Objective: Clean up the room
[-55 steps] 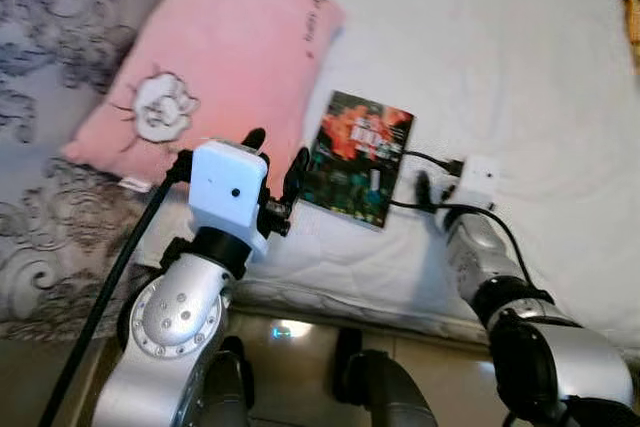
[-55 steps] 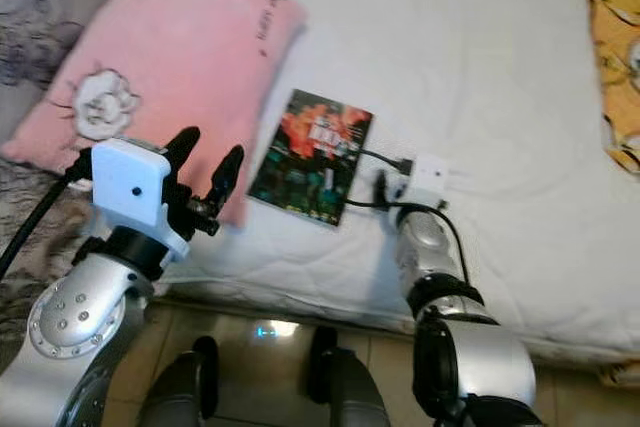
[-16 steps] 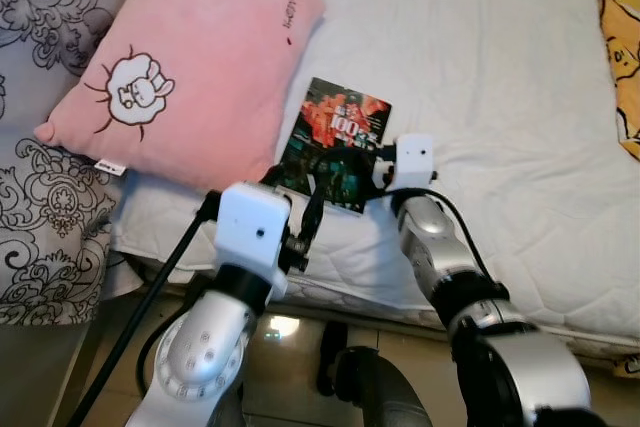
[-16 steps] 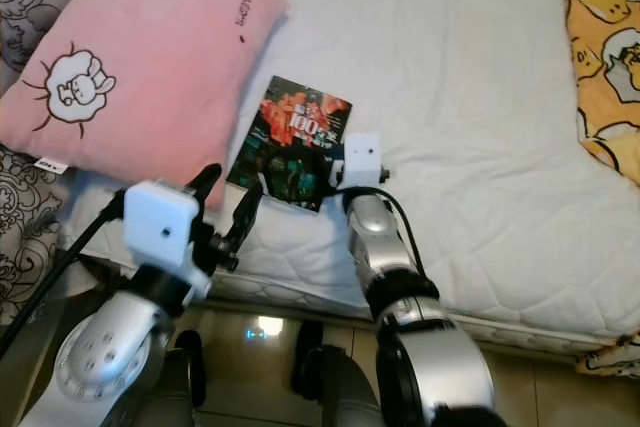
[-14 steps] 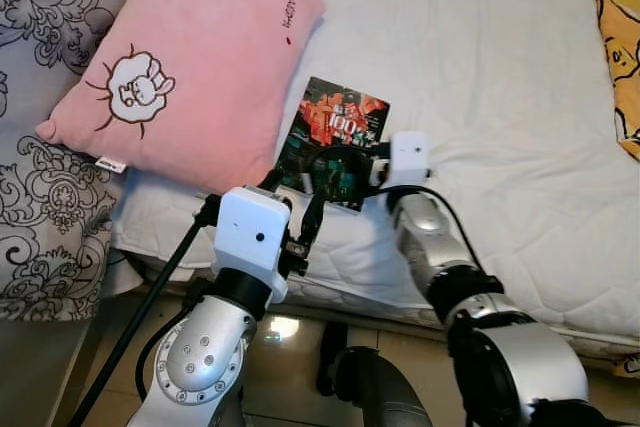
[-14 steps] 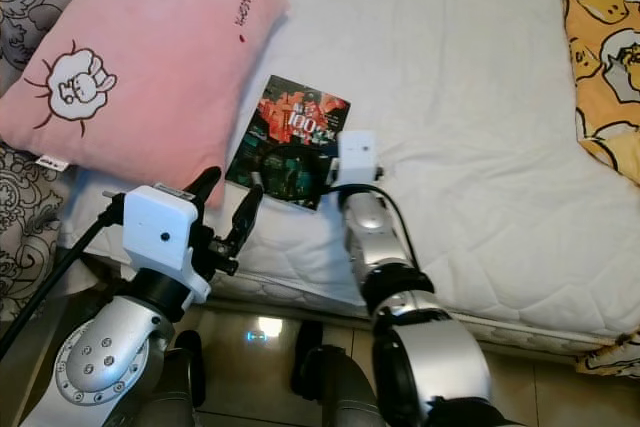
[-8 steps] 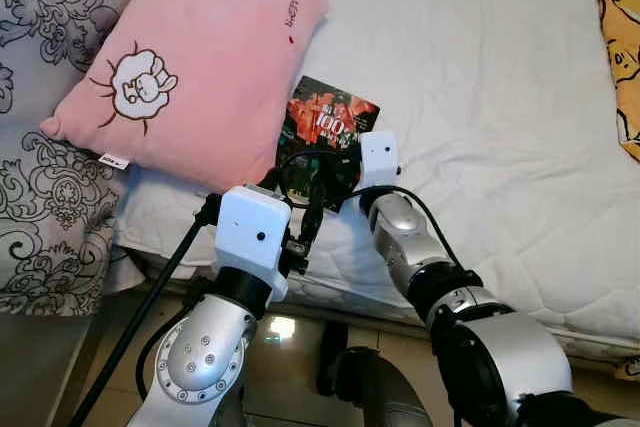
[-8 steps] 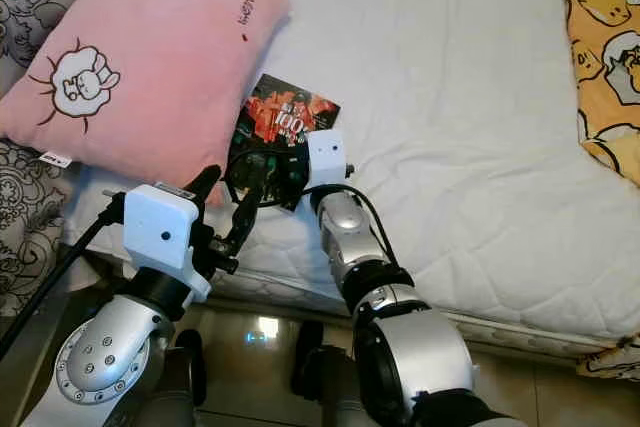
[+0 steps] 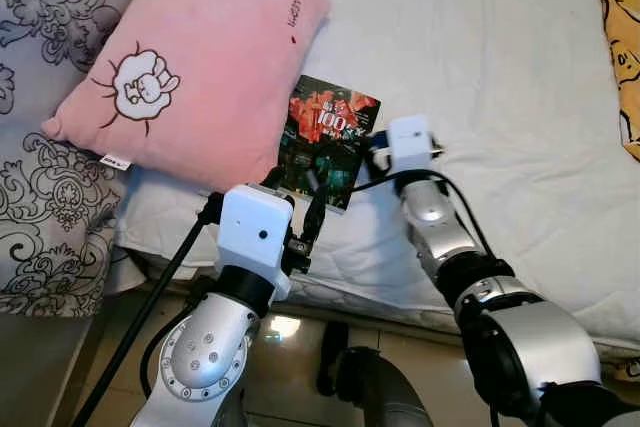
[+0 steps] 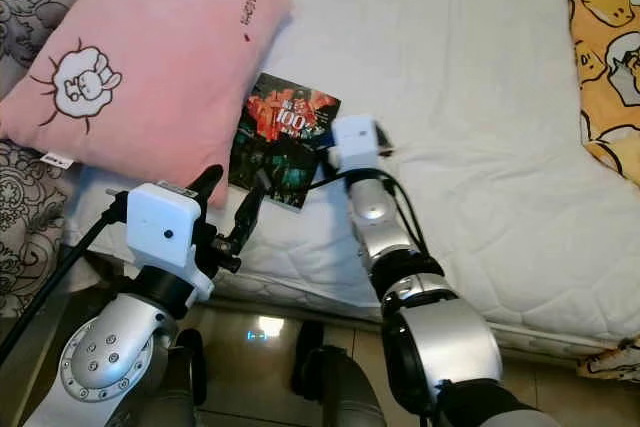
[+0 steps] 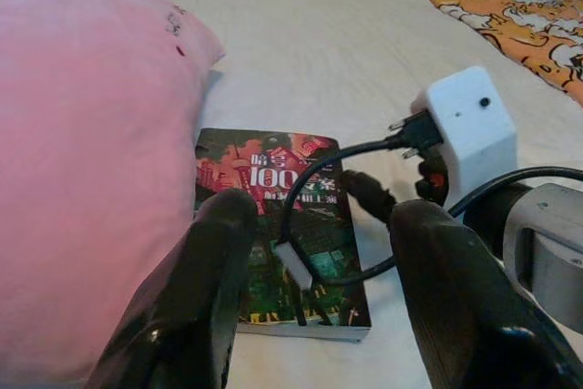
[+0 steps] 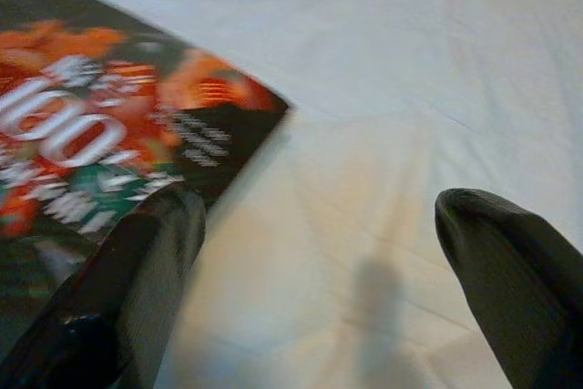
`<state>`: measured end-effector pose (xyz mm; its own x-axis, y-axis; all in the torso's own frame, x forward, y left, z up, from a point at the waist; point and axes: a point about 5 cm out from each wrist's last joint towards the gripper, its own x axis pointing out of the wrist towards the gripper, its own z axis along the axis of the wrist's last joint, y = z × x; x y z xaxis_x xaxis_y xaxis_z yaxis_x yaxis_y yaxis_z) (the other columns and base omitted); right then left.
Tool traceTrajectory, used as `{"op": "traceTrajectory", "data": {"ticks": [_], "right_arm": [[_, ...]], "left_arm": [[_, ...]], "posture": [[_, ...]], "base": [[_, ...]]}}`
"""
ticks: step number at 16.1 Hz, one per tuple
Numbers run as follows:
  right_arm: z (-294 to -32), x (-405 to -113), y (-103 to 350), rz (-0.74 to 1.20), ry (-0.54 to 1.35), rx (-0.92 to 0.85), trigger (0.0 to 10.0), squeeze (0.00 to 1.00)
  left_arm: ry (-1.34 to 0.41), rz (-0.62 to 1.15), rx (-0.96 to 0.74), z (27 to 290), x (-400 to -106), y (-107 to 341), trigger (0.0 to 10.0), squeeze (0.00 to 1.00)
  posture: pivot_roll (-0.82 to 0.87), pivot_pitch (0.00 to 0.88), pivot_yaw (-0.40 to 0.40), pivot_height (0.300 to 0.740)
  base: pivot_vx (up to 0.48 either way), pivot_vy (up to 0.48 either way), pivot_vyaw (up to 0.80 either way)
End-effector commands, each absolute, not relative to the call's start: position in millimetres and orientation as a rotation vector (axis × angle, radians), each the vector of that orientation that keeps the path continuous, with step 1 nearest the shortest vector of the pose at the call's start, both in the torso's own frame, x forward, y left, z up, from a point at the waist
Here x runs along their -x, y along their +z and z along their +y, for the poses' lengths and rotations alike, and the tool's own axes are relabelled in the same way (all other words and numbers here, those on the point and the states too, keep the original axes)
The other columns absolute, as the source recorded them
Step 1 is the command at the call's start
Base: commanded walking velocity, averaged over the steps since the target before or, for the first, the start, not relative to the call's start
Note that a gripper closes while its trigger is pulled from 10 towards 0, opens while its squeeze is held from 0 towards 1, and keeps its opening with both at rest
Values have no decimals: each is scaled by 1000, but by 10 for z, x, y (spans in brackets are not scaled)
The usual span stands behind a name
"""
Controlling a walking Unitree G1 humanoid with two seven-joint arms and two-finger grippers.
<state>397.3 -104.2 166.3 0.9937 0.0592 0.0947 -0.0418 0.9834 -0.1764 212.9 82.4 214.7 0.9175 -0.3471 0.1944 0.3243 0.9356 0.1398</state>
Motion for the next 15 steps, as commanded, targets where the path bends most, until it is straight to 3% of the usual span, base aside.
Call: {"op": "traceTrajectory", "data": {"ticks": [1,5,8,15], "right_arm": [[-1117,-3946,1534,-42,15,151,10000,0],[-1166,-3928,1355,113,-13,52,10000,0],[-1009,-3956,1426,122,55,-14,10000,0],[-666,-3984,1659,19,237,170,10000,0]], "left_arm": [[-366,-211,-96,764,-2103,2123,10000,0],[-358,-204,-96,755,-2085,2108,10000,0],[-351,-208,-100,753,-2088,2116,10000,0],[-333,-204,-106,751,-2103,2096,10000,0]], "posture": [[479,446,-149,740],[516,450,-157,740],[525,451,-164,740],[522,454,-179,740]], "base": [[0,0,0],[0,0,0],[0,0,0],[0,0,0]]}}
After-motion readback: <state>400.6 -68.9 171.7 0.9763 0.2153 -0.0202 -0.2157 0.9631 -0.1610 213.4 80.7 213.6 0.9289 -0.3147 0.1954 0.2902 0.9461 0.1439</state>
